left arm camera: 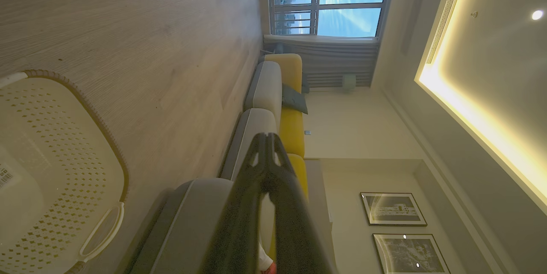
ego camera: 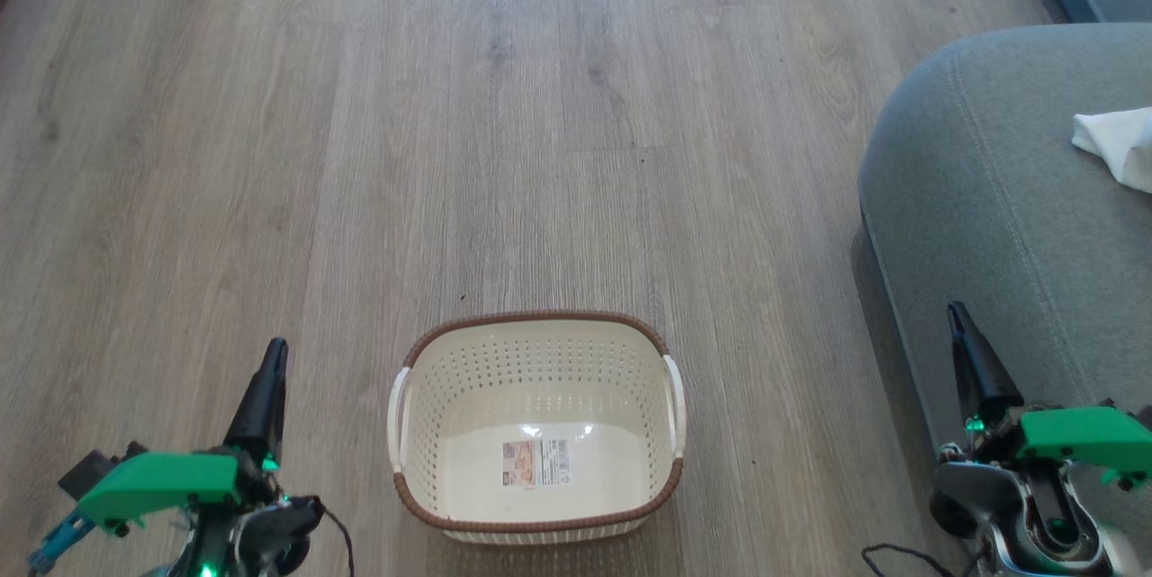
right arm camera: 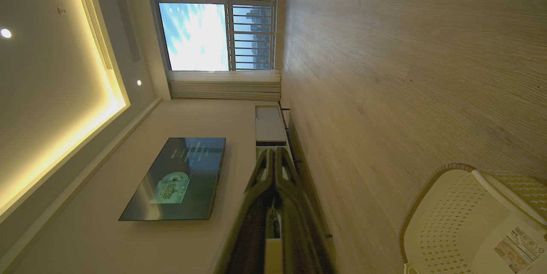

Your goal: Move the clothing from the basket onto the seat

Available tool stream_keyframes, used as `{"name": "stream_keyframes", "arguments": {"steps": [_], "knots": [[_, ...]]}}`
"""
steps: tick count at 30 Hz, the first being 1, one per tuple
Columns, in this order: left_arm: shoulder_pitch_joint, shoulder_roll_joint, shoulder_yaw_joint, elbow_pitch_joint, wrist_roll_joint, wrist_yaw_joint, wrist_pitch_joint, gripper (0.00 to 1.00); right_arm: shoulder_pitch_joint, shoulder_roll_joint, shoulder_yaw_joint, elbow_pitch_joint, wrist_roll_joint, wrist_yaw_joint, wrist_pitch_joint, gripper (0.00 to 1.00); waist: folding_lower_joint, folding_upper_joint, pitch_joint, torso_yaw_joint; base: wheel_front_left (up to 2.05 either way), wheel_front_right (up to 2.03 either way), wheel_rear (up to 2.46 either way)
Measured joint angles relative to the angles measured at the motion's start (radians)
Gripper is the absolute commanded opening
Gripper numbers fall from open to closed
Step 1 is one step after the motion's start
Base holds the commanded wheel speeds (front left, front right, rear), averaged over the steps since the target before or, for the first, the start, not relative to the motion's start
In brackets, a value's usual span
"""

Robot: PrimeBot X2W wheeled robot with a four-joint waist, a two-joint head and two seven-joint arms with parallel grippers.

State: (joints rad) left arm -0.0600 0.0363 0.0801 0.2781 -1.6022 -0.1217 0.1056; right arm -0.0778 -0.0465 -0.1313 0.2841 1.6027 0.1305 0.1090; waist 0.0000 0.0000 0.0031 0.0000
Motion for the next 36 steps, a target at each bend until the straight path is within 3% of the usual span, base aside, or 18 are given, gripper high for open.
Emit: {"name": "stream_keyframes", "arguments": {"steps": [36], "knots": [[0.0, 0.0, 0.0, 0.0, 0.0, 0.0, 0.0, 0.0, 0.0, 0.0, 0.0, 0.0, 0.0, 0.0, 0.0, 0.0, 0.0, 0.0, 0.0, 0.0, 0.0, 0.0, 0.0]]}}
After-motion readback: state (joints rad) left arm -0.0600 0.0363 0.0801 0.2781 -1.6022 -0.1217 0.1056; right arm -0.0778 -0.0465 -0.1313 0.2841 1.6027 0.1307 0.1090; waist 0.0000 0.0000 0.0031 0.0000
